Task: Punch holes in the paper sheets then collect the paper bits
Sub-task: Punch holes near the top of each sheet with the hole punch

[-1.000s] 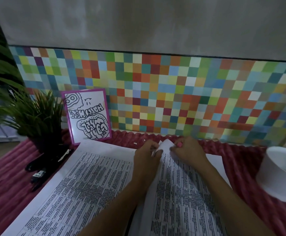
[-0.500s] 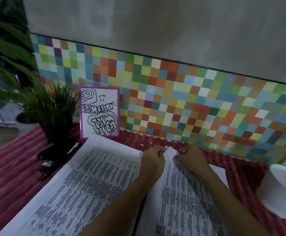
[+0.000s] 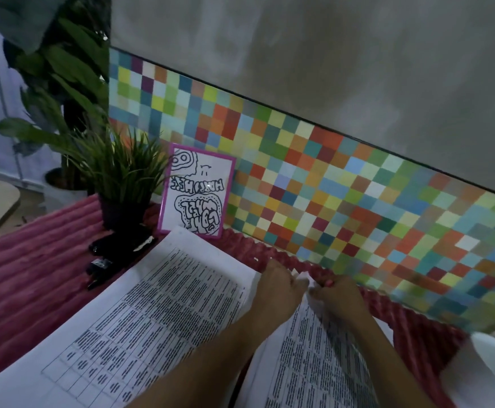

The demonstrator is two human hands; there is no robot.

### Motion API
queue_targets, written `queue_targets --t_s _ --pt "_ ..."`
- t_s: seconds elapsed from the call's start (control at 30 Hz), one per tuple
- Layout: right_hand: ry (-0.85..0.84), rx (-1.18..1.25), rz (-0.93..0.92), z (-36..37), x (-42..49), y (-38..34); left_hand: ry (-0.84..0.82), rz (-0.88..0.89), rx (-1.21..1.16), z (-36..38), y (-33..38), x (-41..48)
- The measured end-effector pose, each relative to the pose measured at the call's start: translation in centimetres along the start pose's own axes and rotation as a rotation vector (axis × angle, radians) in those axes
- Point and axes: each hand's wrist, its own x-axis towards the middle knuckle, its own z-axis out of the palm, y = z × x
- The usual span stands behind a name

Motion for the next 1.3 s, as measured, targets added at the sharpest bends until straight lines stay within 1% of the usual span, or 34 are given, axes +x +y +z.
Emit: queue_targets --t_s 0.1,0.2,0.27,0.37,0.43,0.53,0.67,0.7,0.73,0.77,0.8,0.83,0.87,0.9,0.93,0.97,1.07,1.17,1.3 --pt "0.025 -0.031 -0.054 -0.1 -0.4 -0.2 0.047 0.090 0.061 0.5 -0.4 -0.1" --pt "0.118 -0.066 -0.173 -0.8 -1.1 -0.8 0.041 0.154 -0.044 0.3 0.0 -0.3" --pt "0.124 -0.074 -0.237 -1.6 -1.3 -1.1 -0.007 0.111 -0.168 0.3 0.4 -0.4" --pt "0.039 -0.067 -0.298 -2.3 -2.0 -1.6 -0.088 -0.030 -0.333 0.4 0.4 -0.4" --pt "0.008 -0.033 -0.311 -2.6 -2.4 -2.2 -0.108 -0.081 -0.414 0.6 0.2 -0.3" --pt "0.025 -0.082 -0.284 -2.4 -2.5 -2.5 -0.095 -0.091 -0.523 0.6 0.1 -0.4" --pt "0.021 -0.066 -0.249 -2.2 -2.2 -2.4 -0.051 0.000 -0.447 0.8 -0.6 -0.7" --pt "0.044 -0.054 -0.244 -2.5 -2.2 -2.5 -0.054 0.016 -0.425 0.8 -0.6 -0.7" --pt "0.099 0.008 -0.230 -3.0 -2.1 -2.6 -0.056 0.027 -0.410 0.8 -0.5 -0.8" --pt "0.198 0.109 -0.223 -3.6 -1.9 -2.7 -0.058 0.033 -0.402 0.8 -0.4 -0.8" --pt "0.305 0.274 -0.227 -4.3 -1.7 -2.8 -0.061 0.040 -0.400 0.9 -0.3 -0.8" --pt "0.402 0.504 -0.227 -5.1 -1.6 -3.0 -0.065 0.045 -0.397 1.0 -0.3 -0.8" --pt "0.460 0.771 -0.223 -6.0 -1.6 -3.3 -0.070 0.049 -0.394 1.0 -0.2 -0.8" --pt "0.491 1.001 -0.229 -6.6 -1.7 -3.7 -0.077 0.049 -0.390 1.0 -0.1 -0.8" --pt "0.497 1.176 -0.261 -6.9 -1.8 -4.1 -0.083 0.048 -0.391 1.1 0.0 -0.8" --pt "0.500 1.283 -0.294 -6.8 -1.9 -4.5 -0.085 0.047 -0.396 1.1 0.1 -0.9" --pt "0.491 1.360 -0.358 -5.4 -1.8 -5.3 -0.079 0.072 -0.399 1.0 0.5 -1.0" --pt "0.488 1.415 -0.383 -4.3 -1.8 -5.2 -0.074 0.084 -0.397 0.9 0.6 -1.1" --pt "0.483 1.414 -0.450 -4.0 -1.5 -5.2 -0.029 0.104 -0.391 0.8 0.6 -1.1"
